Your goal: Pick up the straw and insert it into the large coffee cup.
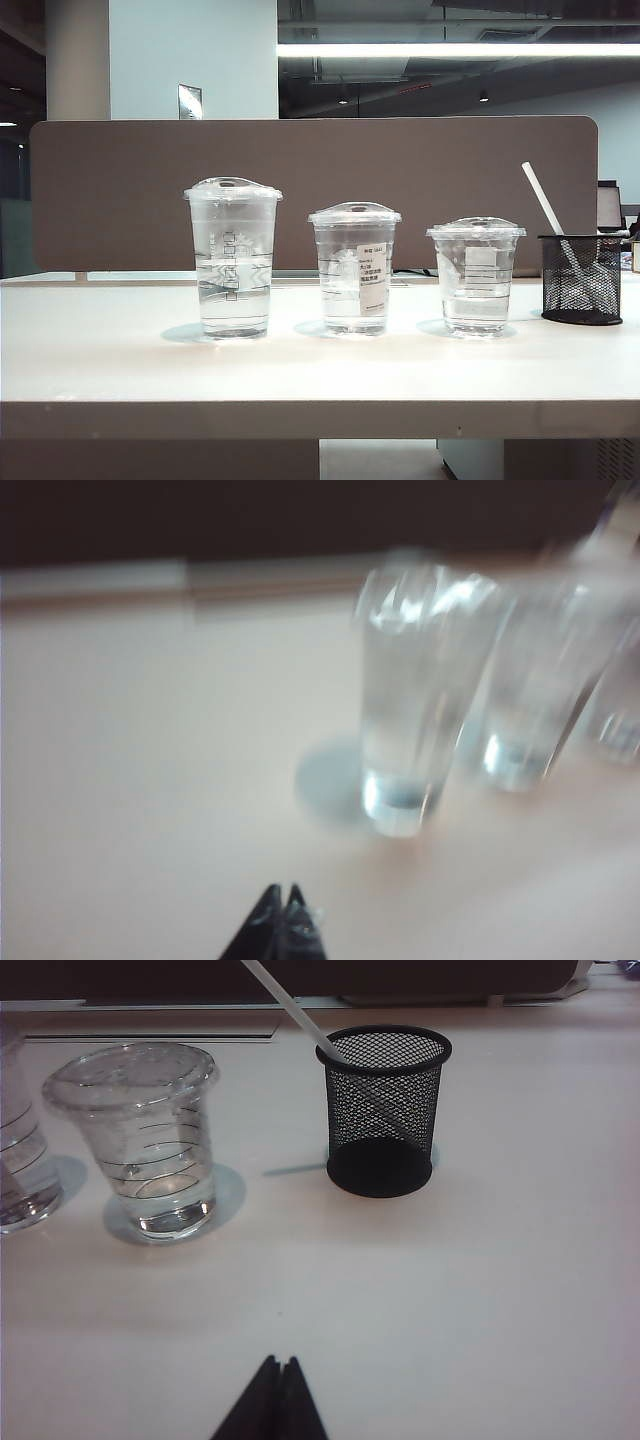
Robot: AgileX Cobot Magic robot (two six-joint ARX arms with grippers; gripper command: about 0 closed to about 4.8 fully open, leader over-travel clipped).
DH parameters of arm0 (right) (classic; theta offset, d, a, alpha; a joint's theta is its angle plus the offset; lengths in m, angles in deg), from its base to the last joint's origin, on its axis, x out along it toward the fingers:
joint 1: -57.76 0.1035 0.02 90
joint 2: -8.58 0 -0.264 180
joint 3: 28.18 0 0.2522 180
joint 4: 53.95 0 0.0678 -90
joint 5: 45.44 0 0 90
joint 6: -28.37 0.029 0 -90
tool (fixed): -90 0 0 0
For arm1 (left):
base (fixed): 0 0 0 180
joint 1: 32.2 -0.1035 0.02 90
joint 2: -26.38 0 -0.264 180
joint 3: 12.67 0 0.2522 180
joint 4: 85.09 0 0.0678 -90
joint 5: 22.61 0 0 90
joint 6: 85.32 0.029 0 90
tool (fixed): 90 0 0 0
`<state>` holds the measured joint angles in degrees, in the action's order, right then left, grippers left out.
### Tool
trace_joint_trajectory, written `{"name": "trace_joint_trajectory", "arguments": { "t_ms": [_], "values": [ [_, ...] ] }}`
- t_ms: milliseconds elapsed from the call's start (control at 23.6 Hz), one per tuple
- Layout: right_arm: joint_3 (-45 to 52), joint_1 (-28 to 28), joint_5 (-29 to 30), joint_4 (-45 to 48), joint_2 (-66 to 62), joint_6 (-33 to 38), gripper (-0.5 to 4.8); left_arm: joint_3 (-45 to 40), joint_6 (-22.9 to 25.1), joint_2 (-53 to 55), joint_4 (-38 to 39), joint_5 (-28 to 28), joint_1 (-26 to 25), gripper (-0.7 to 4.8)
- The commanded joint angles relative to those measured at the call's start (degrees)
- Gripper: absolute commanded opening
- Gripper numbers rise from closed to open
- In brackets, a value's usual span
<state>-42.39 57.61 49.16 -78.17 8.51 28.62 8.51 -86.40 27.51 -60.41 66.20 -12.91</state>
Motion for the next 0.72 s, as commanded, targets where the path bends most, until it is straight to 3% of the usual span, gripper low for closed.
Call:
{"name": "trace_joint_trajectory", "arguments": {
  "t_ms": [42, 170, 254, 297, 339, 381, 466, 551, 720],
  "values": [
    [0.4, 0.1, 0.0, 0.7, 0.1, 0.2, 0.22, 11.0, -3.8, 3.5, -5.9, 3.3, 1.3, -0.03],
    [0.4, 0.1, 0.0, 0.7, 0.1, 0.2, 0.22, 27.0, -3.3, 8.4, 2.4, 12.9, 1.2, -0.03],
    [0.4, 0.1, 0.0, 0.7, 0.1, 0.2, 0.22, 40.4, -0.2, 11.8, 17.6, 17.4, 1.2, -0.03],
    [0.4, 0.1, 0.0, 0.7, 0.1, 0.2, 0.22, 51.0, 1.9, 14.6, 32.0, 17.9, 1.2, -0.03],
    [0.4, 0.1, 0.0, 0.7, 0.1, 0.2, 0.22, 55.7, 2.8, 15.6, 38.6, 17.5, 1.1, -0.03],
    [0.4, 0.1, 0.0, 0.7, 0.1, 0.2, 0.22, 65.6, 4.2, 17.8, 52.2, 14.5, 1.1, -0.03],
    [0.4, 0.1, 0.0, 0.7, 0.1, 0.2, 0.22, 76.5, 4.5, 19.0, 65.4, 9.1, 1.1, -0.03],
    [0.4, 0.1, 0.0, 0.7, 0.1, 0.2, 0.22, 83.1, 4.5, 19.0, 71.5, 6.6, 1.1, -0.03],
    [0.4, 0.1, 0.0, 0.7, 0.1, 0.2, 0.22, 86.6, 5.0, 17.9, 71.5, 5.9, 1.1, -0.03]
  ]
}}
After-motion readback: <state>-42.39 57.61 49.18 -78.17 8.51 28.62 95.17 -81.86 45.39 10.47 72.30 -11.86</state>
